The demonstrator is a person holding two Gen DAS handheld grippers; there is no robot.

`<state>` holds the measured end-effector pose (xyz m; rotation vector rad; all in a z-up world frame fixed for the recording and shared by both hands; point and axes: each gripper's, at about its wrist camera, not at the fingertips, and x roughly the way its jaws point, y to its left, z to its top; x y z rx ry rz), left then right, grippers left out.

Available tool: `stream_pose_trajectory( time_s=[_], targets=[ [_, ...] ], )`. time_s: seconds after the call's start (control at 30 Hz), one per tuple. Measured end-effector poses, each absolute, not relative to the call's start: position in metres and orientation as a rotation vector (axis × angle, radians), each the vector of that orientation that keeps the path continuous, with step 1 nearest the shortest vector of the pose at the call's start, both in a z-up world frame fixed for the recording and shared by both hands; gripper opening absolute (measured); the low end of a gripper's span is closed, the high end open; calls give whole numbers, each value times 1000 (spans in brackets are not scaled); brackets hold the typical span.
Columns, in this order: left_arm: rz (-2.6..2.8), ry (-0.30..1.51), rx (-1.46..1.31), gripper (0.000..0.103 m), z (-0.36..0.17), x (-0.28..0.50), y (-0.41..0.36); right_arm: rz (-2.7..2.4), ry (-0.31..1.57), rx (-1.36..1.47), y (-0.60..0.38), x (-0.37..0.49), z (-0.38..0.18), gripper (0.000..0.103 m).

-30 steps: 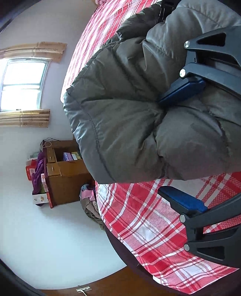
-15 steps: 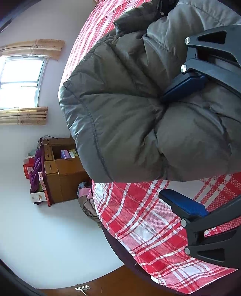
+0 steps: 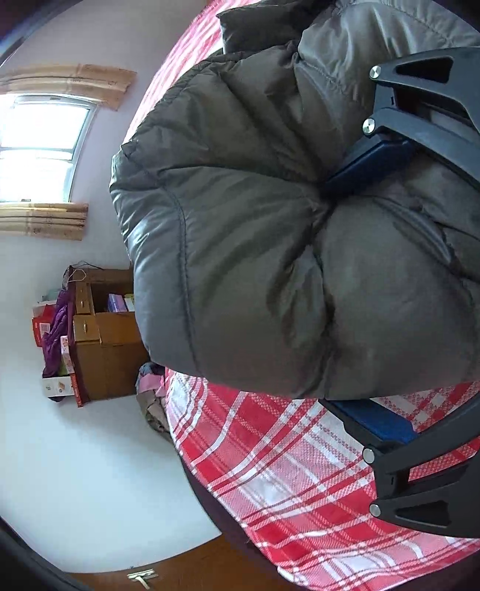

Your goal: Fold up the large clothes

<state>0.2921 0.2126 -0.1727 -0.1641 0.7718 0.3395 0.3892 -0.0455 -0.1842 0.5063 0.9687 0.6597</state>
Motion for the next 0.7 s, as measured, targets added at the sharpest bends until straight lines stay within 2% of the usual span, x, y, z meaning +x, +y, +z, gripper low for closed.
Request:
stream_pose_trajectory(
  time_s=[0.3,0.37,0.43,0.6,0.7],
  targets=[
    [326,772,-189,102,-174,291,216,669,950,618,-63,398,-182,67],
    [336,765,-174,102,-173,291,214,635,972,635,-67,403,-186,72],
    [355,747,-156,102,-168,286,209,601,980,635,-67,404,-188,72],
    [396,709,-155,102,-156,275,213,544,910,573,-64,399,-174,72],
    [417,705,-123,102,-156,277,213,505,842,386,-49,392,-155,72]
  ],
)
